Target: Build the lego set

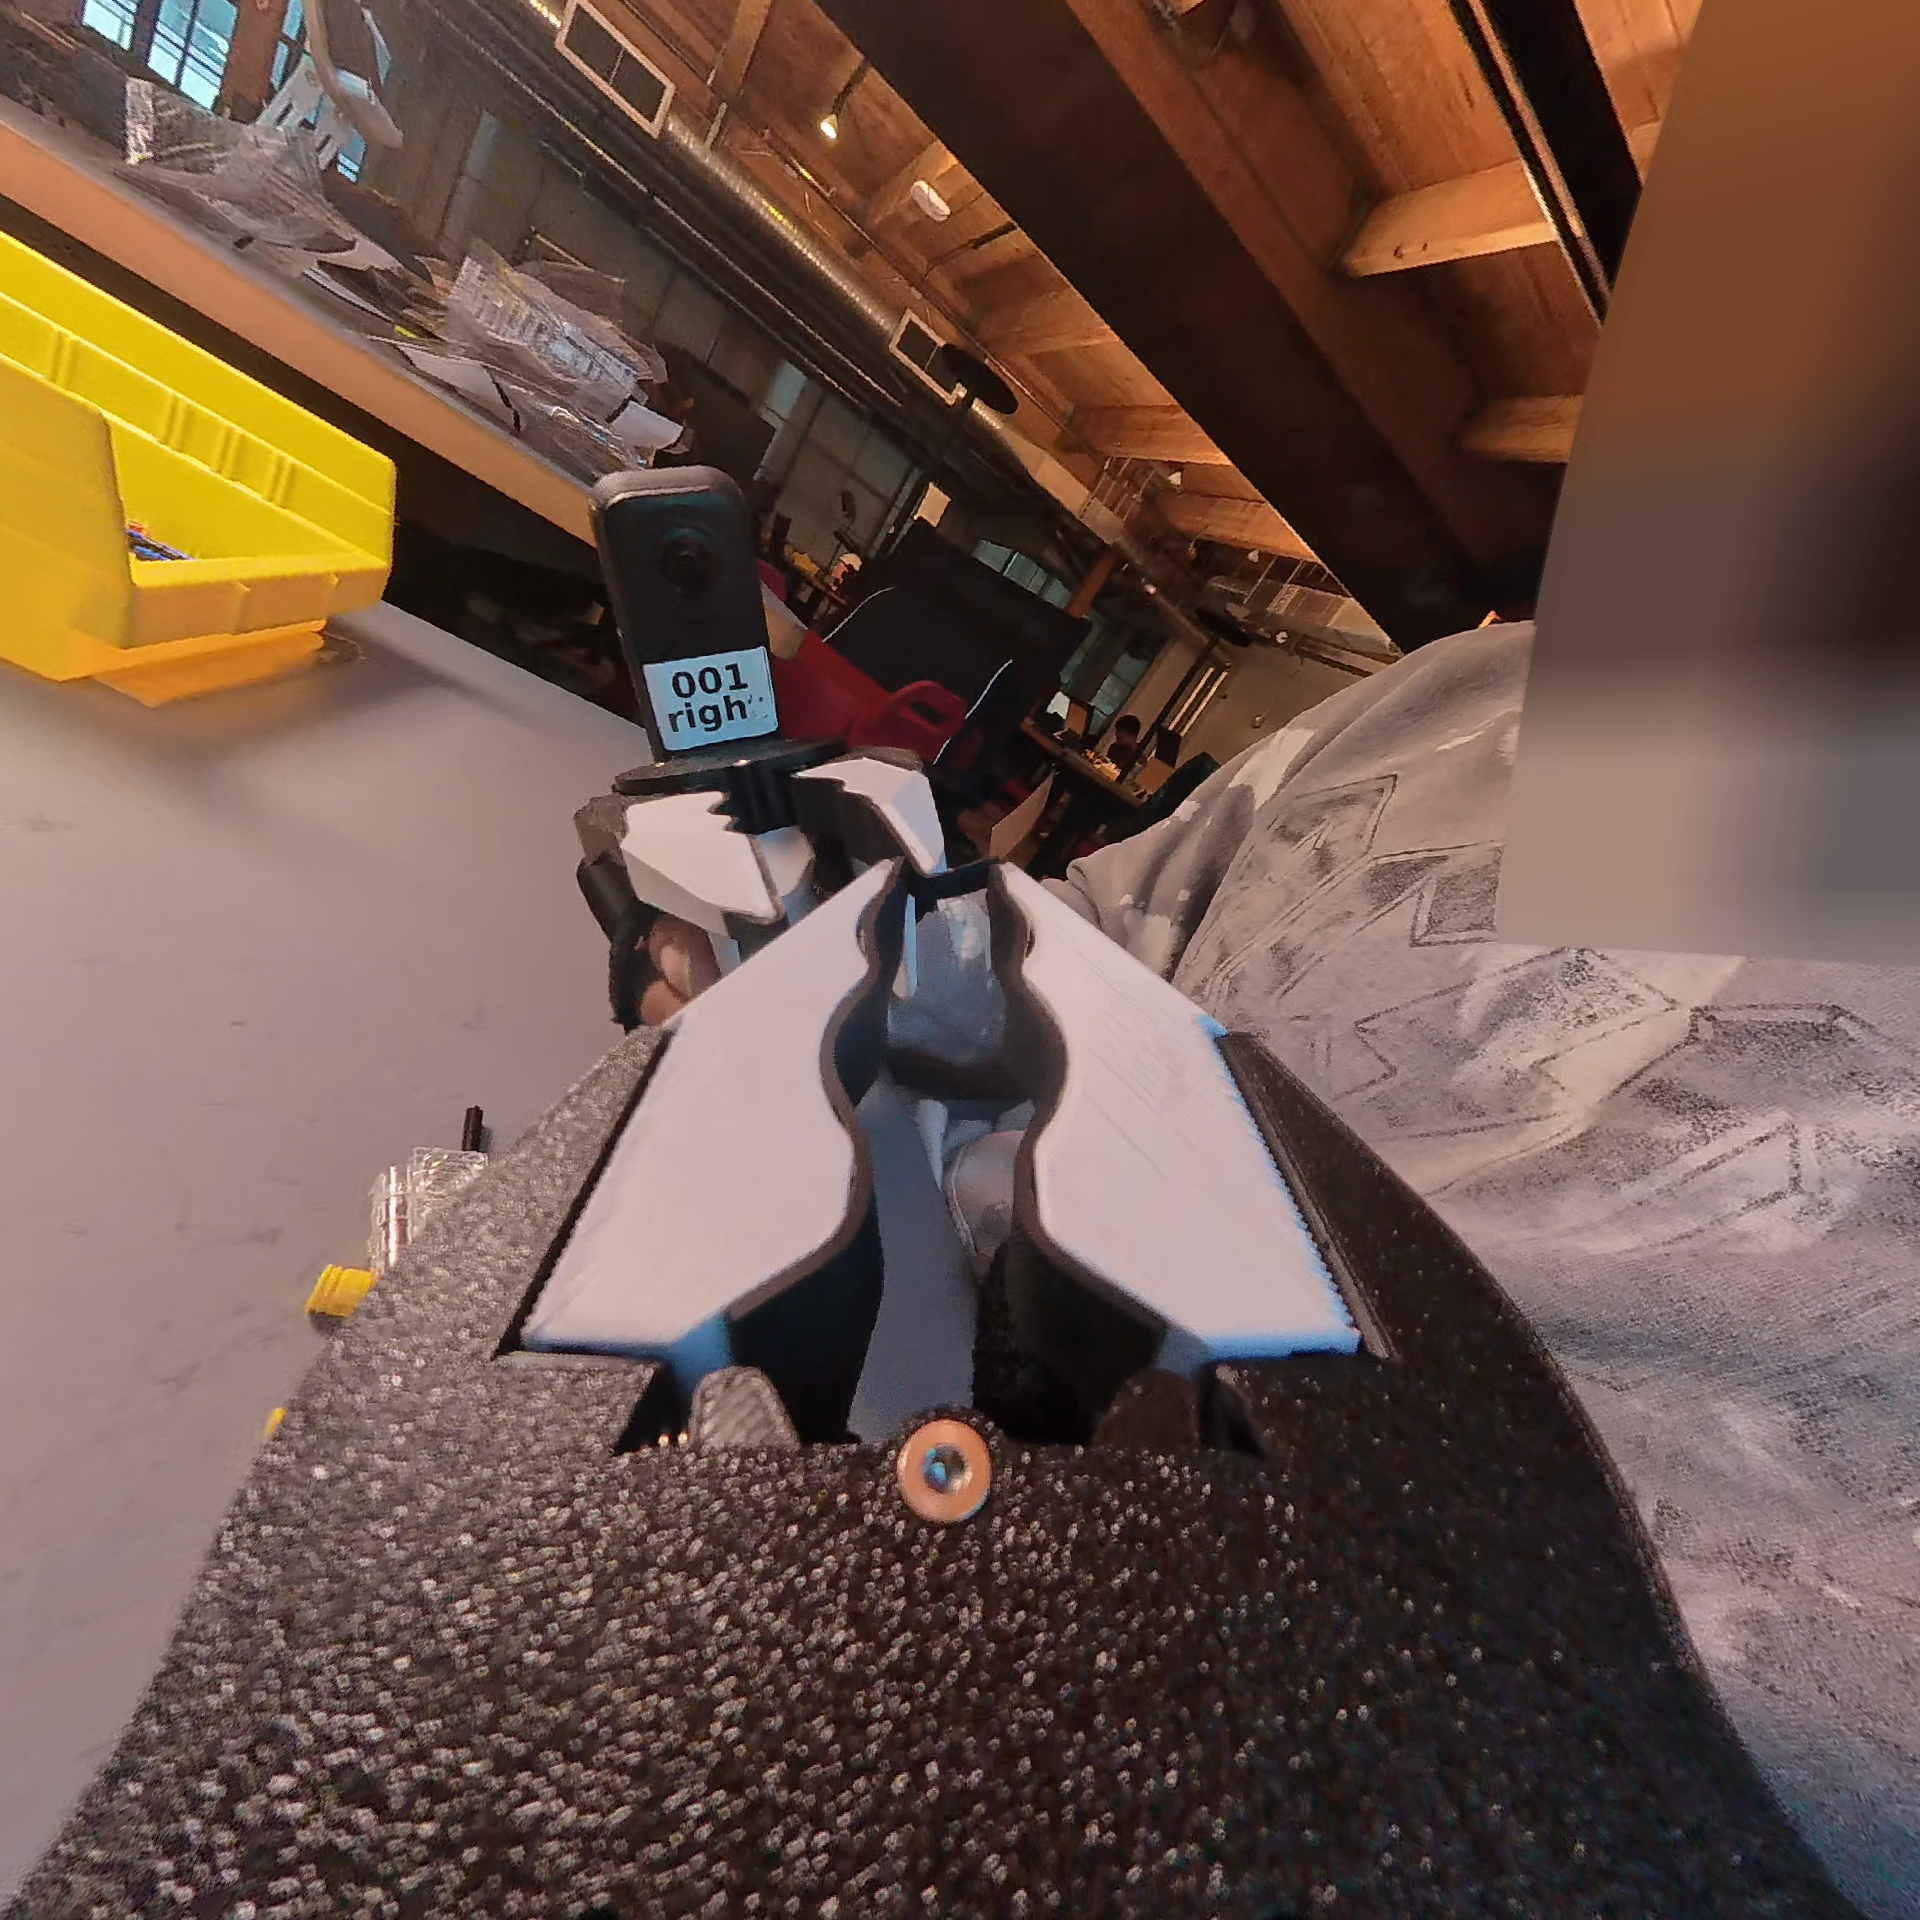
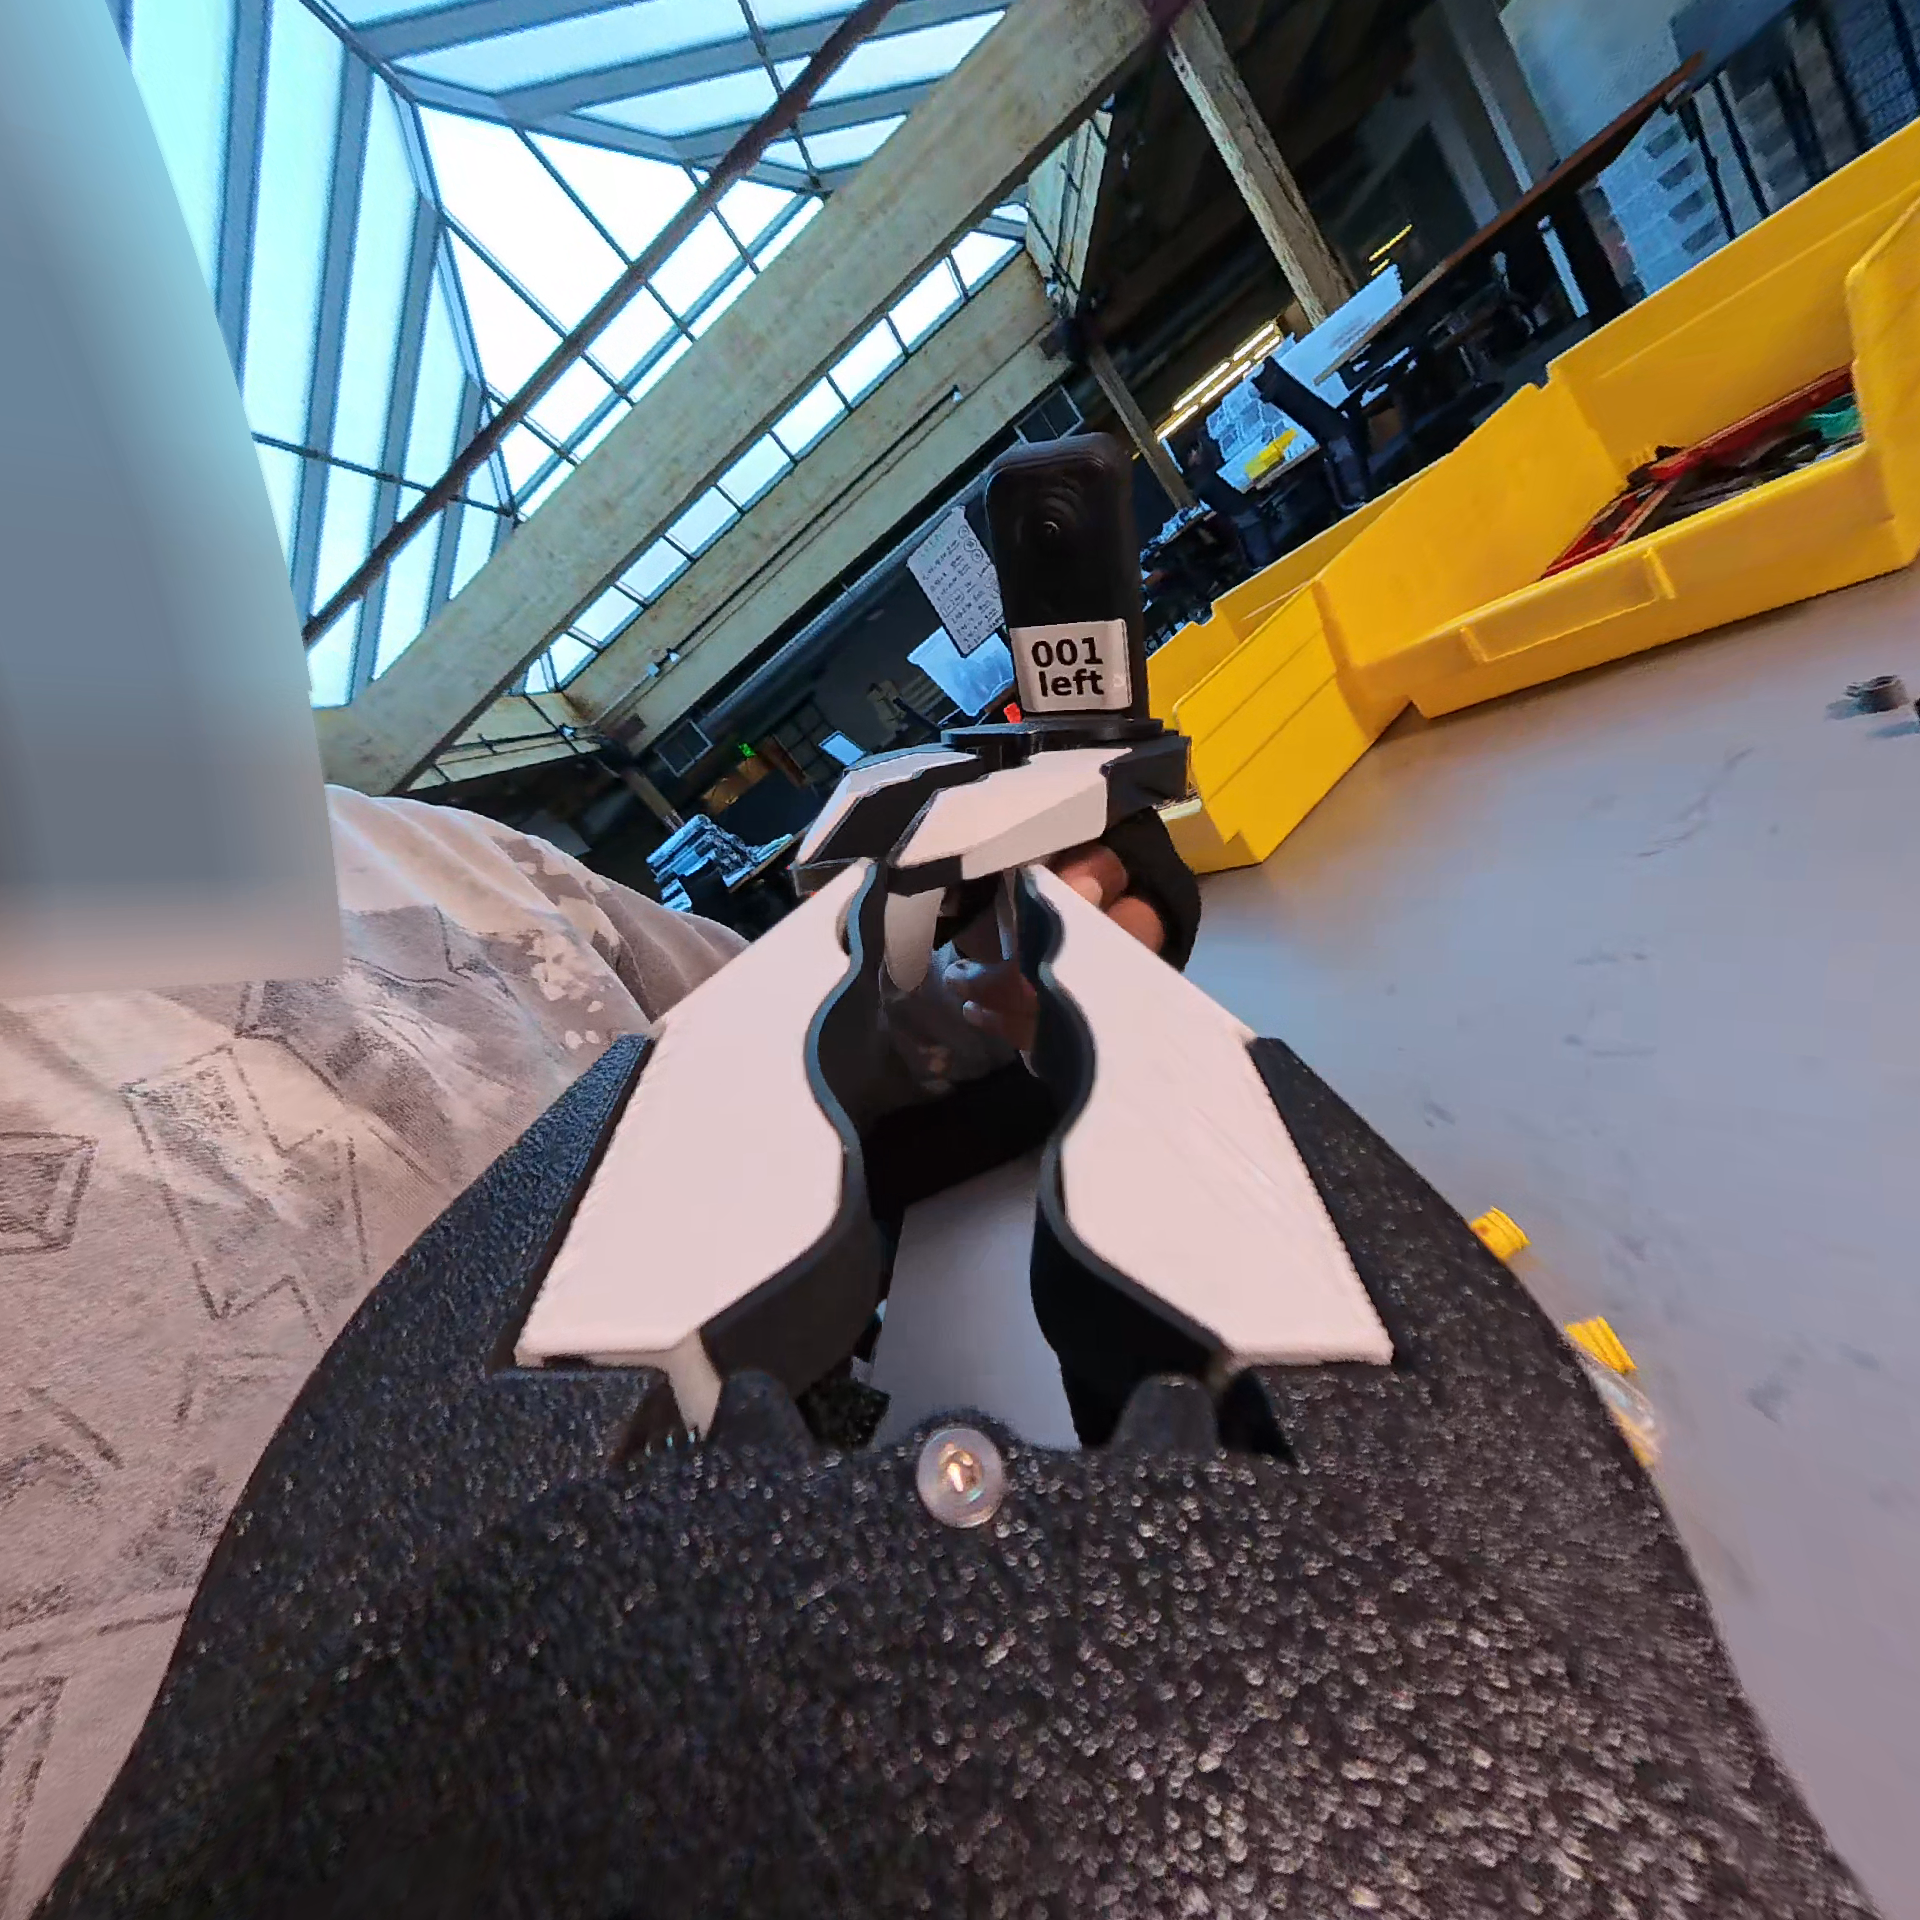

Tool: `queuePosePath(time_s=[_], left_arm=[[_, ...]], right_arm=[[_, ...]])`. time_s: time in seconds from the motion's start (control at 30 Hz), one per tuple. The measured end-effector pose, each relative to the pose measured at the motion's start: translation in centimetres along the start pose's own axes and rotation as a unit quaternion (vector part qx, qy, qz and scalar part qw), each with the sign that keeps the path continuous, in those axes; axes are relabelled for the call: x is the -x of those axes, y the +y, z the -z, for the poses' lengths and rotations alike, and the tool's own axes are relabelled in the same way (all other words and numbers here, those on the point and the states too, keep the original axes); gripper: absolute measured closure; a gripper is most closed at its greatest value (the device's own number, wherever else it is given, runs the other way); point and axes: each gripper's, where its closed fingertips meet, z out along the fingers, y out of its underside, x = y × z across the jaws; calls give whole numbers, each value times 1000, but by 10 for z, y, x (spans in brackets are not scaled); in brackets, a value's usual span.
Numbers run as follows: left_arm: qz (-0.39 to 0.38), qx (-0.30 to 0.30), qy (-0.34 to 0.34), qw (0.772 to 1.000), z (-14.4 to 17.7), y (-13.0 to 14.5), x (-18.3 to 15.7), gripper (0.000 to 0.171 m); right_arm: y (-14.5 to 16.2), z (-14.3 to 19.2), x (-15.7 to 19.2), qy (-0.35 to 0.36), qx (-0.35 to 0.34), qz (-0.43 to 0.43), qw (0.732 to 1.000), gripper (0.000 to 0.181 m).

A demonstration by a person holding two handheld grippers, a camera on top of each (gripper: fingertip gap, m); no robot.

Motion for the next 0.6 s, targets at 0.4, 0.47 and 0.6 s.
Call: queuePosePath(time_s=[0.4,0.47,0.6], left_arm=[[-3,11,14,1000,-1,5,-6,161],[-3,13,16,1000,-2,5,-8,161],[-12,19,13,1000,-2,6,-9,161]], right_arm=[[5,-10,5,-9,16,11,1000,153],[6,-11,5,-9,18,10,1000,153],[6,-12,7,-8,20,11,1000,152]])
